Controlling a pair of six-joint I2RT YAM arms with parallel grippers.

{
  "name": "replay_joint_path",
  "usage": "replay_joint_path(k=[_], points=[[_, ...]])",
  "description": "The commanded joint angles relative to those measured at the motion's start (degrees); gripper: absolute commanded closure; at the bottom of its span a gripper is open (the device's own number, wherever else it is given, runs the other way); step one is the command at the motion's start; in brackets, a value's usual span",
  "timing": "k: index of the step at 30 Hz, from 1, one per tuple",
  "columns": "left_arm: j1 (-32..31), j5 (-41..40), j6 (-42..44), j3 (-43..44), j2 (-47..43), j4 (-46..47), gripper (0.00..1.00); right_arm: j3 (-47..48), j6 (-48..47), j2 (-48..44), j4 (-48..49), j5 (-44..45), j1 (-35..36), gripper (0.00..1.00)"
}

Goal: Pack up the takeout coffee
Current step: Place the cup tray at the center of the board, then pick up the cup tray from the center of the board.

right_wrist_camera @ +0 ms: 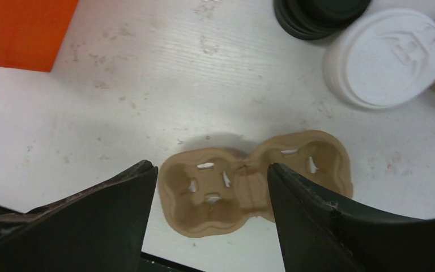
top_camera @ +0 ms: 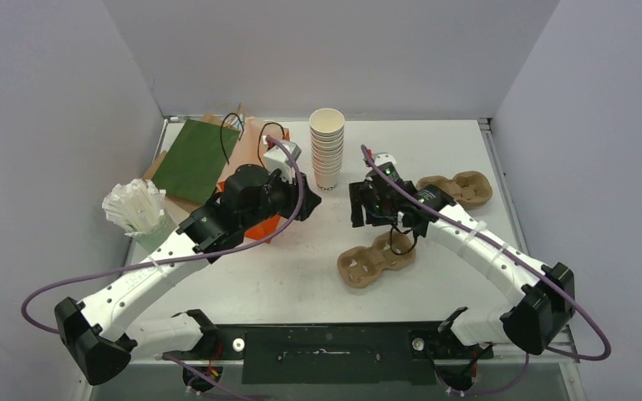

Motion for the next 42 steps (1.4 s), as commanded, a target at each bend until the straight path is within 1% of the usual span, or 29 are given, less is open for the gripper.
replay_joint_path(k=[1, 3, 5, 6, 8, 10, 13, 17, 20, 22, 25, 30, 34, 42], points=[[0.78, -2.64, 1.42, 0.52, -3.49, -2.90, 0.57, -7.95, -1.26, -6.13, 4.32, 1.26, -3.05, 0.25], [1.04, -3.54, 2.18, 1.70, -4.33, -4.97, 0.56, -12.78, -2.02, -7.91, 6.29, 1.21, -3.02, 0.19], [1.48, -4.43, 2.96, 3.19, -4.83, -7.26, 0.54, -15.71, -3.55, -8.76, 8.16, 0.80, -2.79, 0.19], [1.83, -4.80, 3.36, 3.79, -4.97, -8.22, 0.53, -16.76, -4.15, -8.73, 8.84, 0.71, -2.63, 0.19], [3.17, -5.31, 4.11, 5.28, -5.35, -10.14, 0.52, -18.09, -5.26, -7.59, 9.76, 0.73, -2.26, 0.25], [5.18, -5.38, 4.95, 7.20, -5.50, -12.16, 0.51, -18.60, -6.02, -5.62, 10.08, 1.05, -1.43, 0.27], [9.68, -3.98, 6.34, 9.54, -5.65, -13.96, 0.48, -18.94, -6.19, -2.24, 10.43, 3.08, 0.05, 0.28], [17.77, 1.22, 8.25, 11.68, -5.12, -14.80, 0.43, -20.06, -6.31, 0.85, 11.91, 3.98, 0.40, 0.29], [24.13, 5.73, 8.74, 12.91, -4.22, -15.22, 0.43, -20.67, -6.30, 2.27, 12.56, 4.80, 0.33, 0.30], [26.95, 6.66, 8.79, 13.55, -3.75, -15.34, 0.43, -21.04, -6.06, 3.30, 12.50, 5.74, 0.25, 0.31], [29.92, 6.96, 8.63, 14.49, -3.26, -15.20, 0.43, -22.54, -6.04, 4.13, 13.35, 4.45, -0.37, 0.33], [32.80, 6.66, 8.27, 15.12, -2.83, -14.18, 0.42, -23.23, -5.60, 4.84, 13.95, 2.54, -0.56, 0.41], [33.91, 5.93, 8.63, 15.49, -2.03, -13.45, 0.42, -23.19, -5.43, 4.41, 13.74, 1.56, -0.61, 0.45], [35.99, 4.59, 9.58, 16.96, 0.11, -12.35, 0.41, -20.92, -5.98, -0.04, 10.98, 1.16, -0.61, 0.53]])
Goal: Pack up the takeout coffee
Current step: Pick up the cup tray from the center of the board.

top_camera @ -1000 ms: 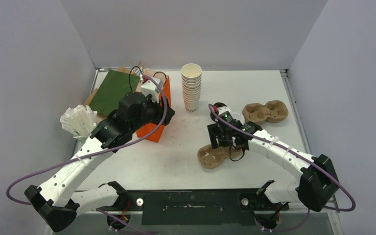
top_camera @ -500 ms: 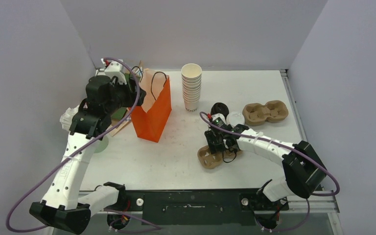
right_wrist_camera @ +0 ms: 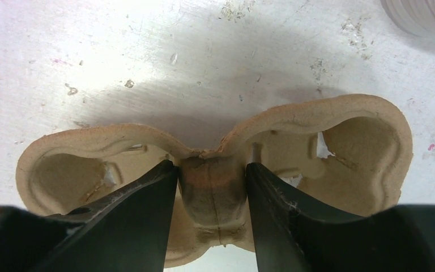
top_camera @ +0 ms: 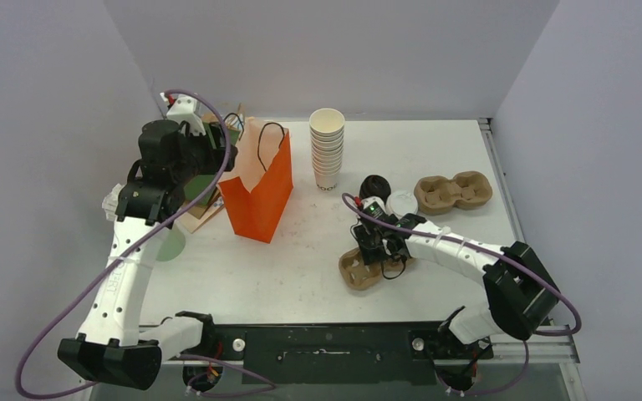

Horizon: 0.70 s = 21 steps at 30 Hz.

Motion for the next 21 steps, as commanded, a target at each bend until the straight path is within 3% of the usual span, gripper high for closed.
replay_joint_path(k=[1, 6, 14, 17, 21], points=[[1.07, -0.59, 1.19, 2.94, 1.07, 3.29, 0.39, 3.03, -0.51, -5.17, -1.16, 0.01, -0.30, 0.54], [1.06, 1.89, 1.99, 0.73, 1.74, 7.51, 0.27, 4.90, -1.65, -10.91, -2.03, 0.70, -0.21, 0.54], [1.68, 0.50, 3.03, 4.10, 8.02, 8.01, 0.25, 10.43, -4.04, -18.39, -2.27, -3.01, -0.24, 0.55], [1.97, 0.50, 3.13, 5.89, 11.66, 8.44, 0.29, 13.84, -5.08, -19.84, -2.46, -4.41, -0.22, 0.55], [1.87, 2.49, 3.22, 10.11, 16.24, 5.14, 0.47, 20.01, -6.39, -20.88, -2.91, -8.05, -0.35, 0.55]])
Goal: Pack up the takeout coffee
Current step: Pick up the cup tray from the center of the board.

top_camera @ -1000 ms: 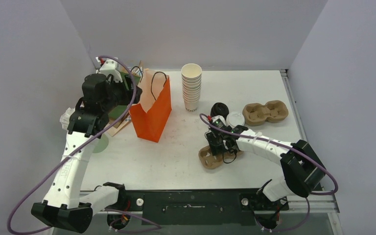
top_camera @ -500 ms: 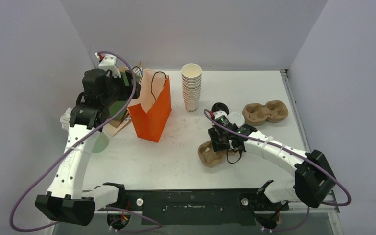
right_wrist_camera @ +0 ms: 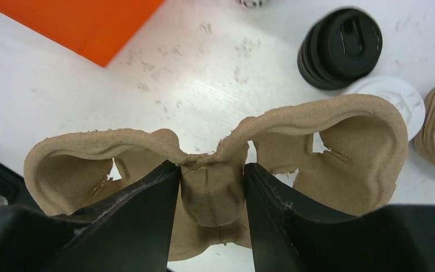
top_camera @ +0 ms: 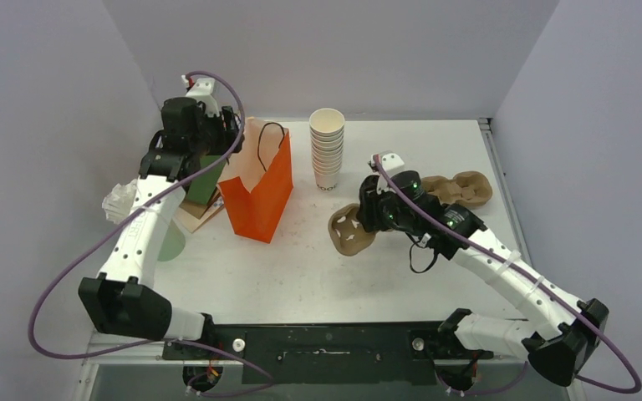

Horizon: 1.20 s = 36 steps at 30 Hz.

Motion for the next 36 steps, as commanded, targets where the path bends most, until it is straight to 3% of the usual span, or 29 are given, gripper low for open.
replay_joint_path(k=[1, 8, 9, 22, 36], points=[[0.24, 1.81, 1.14, 6.34, 3.25, -0.45, 0.54, 8.41, -2.54, -2.28, 0.32, -3.80, -0.36, 0.55], [0.01, 0.56, 2.86, 6.61, 0.67, -3.80, 0.98, 23.32, -4.58, 0.88, 0.09, -9.81, -0.39, 0.57], [-0.01, 0.67, 2.95, 6.69, 0.13, -4.42, 1.00, 25.38, -4.76, 1.60, 0.17, -10.89, -0.37, 0.57], [-0.25, 20.53, 0.20, 7.73, -7.83, -14.11, 1.00, 46.66, -4.94, 12.55, 0.55, -23.92, -0.45, 0.58], [-0.82, 39.61, -2.93, 2.37, -14.30, -11.87, 1.00, 53.97, 2.93, 20.01, 7.09, -44.13, -0.45, 0.59]])
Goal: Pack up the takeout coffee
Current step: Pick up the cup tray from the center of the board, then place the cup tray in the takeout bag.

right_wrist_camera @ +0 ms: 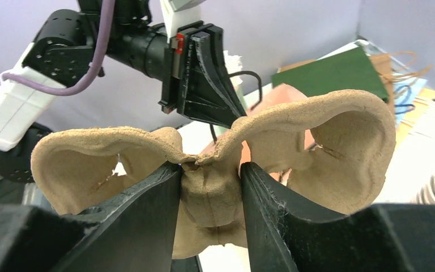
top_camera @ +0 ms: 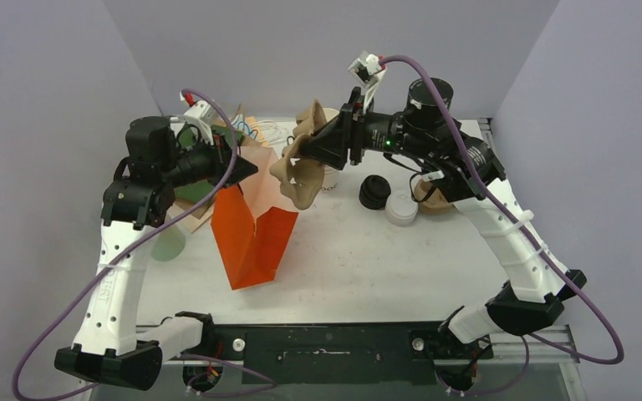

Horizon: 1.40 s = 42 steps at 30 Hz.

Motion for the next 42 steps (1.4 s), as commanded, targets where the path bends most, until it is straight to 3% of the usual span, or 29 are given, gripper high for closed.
replay_joint_path(k=[1, 6, 11, 20, 23, 29, 36, 40, 42], points=[[-0.38, 8.37, -1.99, -1.43, -1.73, 3.42, 1.00, 2.19, 3.46, 0.95, 5.80, -8.97, -0.41, 0.59], [-1.14, 13.55, -4.01, -4.77, -2.92, 7.64, 1.00, 1.82, 3.71, 2.04, 7.08, -12.98, -0.34, 0.59], [-2.87, 13.67, -4.37, -8.33, -3.27, 9.13, 1.00, 0.98, 4.12, 3.82, 7.67, -16.68, -0.39, 0.59], [-7.83, -12.20, 3.36, -7.29, -2.30, -3.49, 1.00, -5.97, 2.02, 9.70, 5.17, -17.08, -0.48, 0.61], [-8.89, -17.71, 3.87, -7.61, -2.56, -4.62, 0.92, -6.80, 2.56, 11.54, 5.21, -16.70, -0.47, 0.63], [-10.71, -25.17, 5.51, -7.16, -3.30, -6.72, 0.67, -7.75, 6.57, 13.77, 8.46, -19.64, -0.47, 0.64], [-11.26, -32.23, 6.45, -7.82, -4.85, -7.04, 0.49, -4.07, 8.08, 16.76, 7.70, -20.45, 0.32, 0.66], [-11.29, -32.39, 8.03, -8.14, -4.49, -7.81, 0.45, -2.61, 7.55, 17.41, 5.89, -19.89, 1.37, 0.66], [-11.29, -32.76, 8.08, -8.27, -3.98, -8.10, 0.49, -1.70, 7.73, 17.46, 5.64, -19.68, 1.90, 0.66]])
